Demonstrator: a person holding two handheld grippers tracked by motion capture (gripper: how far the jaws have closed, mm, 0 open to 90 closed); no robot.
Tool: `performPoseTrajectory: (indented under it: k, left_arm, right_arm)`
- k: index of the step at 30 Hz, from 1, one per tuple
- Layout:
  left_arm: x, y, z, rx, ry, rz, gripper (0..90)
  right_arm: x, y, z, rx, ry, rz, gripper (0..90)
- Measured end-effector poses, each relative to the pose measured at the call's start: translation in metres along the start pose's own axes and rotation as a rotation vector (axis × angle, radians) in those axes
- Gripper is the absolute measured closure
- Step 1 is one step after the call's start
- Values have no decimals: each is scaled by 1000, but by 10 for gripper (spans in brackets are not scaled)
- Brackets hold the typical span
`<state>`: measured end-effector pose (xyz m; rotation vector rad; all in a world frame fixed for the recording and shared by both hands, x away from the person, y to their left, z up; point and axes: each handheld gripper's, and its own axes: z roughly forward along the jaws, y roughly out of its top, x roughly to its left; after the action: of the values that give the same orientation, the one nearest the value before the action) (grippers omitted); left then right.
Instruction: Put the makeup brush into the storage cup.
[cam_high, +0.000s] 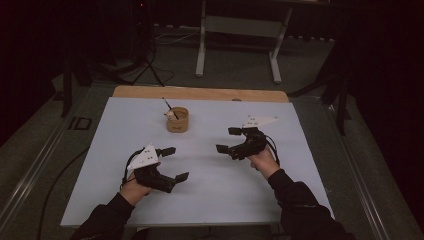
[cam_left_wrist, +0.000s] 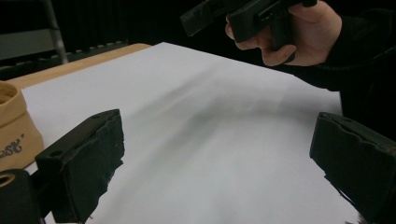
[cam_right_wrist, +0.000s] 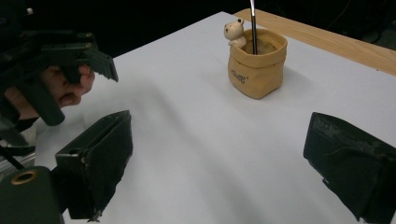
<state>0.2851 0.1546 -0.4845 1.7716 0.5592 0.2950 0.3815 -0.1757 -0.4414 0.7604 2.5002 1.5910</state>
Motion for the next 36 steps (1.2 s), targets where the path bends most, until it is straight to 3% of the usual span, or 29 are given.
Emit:
performPoseTrajectory:
  k: [6,10,18,24,32,36]
  left_arm:
    - [3,-1,-9,14,-19,-6,35]
    - [4,0,-14,27,-15,0,35]
    - [7,1,-27,34,-1,-2,34]
    - [9,-1,-35,34,-2,3,28]
    - [8,-7,-47,15,-3,9,28]
    - [5,-12,-54,8,-10,19,28]
  right_arm:
    - [4,-10,-15,-54,11,-8,81]
    - [6,-14,-21,-60,21,-3,82]
    - [14,-29,-36,-87,56,-44,97]
    - [20,-45,-47,-69,37,-92,97]
    - [20,-61,-61,-64,33,-75,98]
    - [22,-71,-66,-63,46,-97,98]
